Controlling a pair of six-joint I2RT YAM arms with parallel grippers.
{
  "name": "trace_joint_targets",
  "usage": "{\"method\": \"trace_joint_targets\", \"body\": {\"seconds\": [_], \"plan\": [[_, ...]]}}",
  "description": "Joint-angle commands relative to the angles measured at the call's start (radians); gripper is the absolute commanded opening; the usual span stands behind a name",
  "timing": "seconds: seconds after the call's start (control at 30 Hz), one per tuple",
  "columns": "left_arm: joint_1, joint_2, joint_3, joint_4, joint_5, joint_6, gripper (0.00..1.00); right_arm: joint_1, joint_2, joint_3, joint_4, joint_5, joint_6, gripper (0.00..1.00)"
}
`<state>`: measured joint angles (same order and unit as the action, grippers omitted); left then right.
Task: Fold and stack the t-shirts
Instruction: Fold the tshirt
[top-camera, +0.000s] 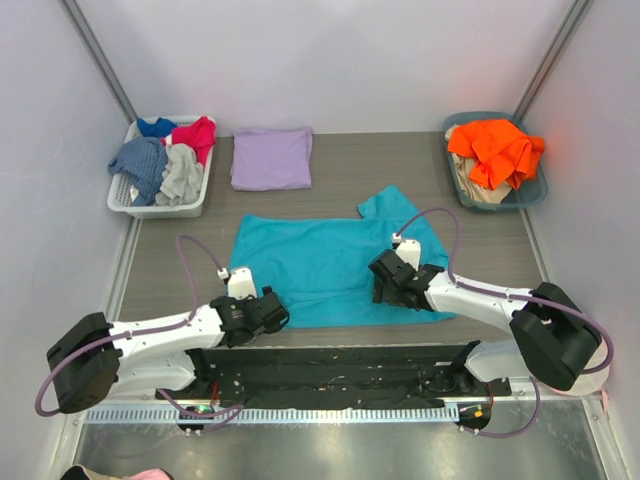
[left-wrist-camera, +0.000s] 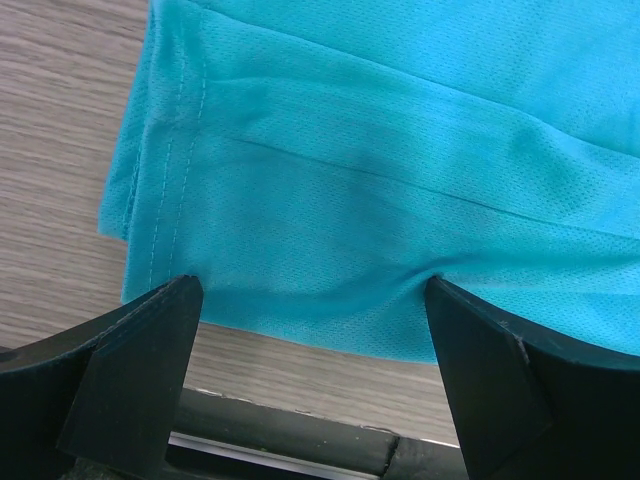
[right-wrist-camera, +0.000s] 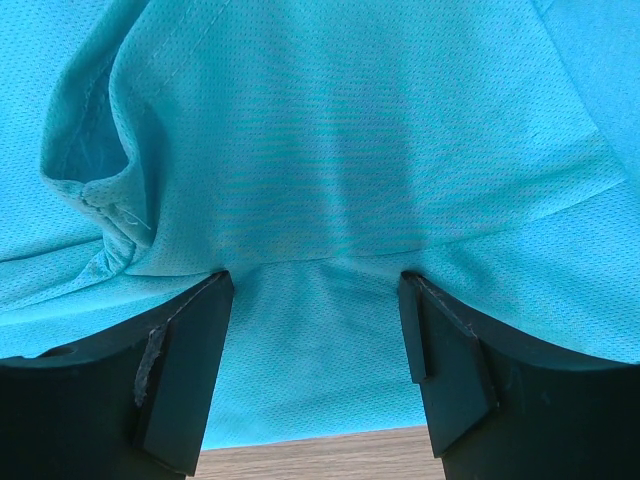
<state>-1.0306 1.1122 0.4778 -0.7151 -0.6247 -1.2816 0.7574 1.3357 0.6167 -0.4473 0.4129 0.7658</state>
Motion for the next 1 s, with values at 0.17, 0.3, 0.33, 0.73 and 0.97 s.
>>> {"method": "trace_joint_targets", "body": {"seconds": [0.17, 0.3, 0.33, 0.73, 0.97], "plan": [[0.027, -0.031, -0.01, -0.009, -0.041, -0.035, 1.0, 0.002, 0.037, -0.023, -0.064, 0.009, 0.047, 0.76], [0.027, -0.032, 0.048, -0.059, -0.056, -0.004, 1.0, 0.002, 0.002, 0.001, -0.103, 0.013, 0.056, 0.76], [0.026, -0.038, 0.07, -0.075, -0.069, 0.025, 1.0, 0.002, -0.012, 0.011, -0.134, 0.015, 0.058, 0.76], [0.029, -0.098, 0.416, -0.113, -0.204, 0.277, 1.0, -0.162, -0.009, 0.457, -0.234, 0.11, -0.158, 0.83], [0.03, -0.11, 0.375, -0.136, -0.17, 0.252, 1.0, -0.465, 0.275, 0.703, -0.024, -0.06, -0.362, 0.83]]}}
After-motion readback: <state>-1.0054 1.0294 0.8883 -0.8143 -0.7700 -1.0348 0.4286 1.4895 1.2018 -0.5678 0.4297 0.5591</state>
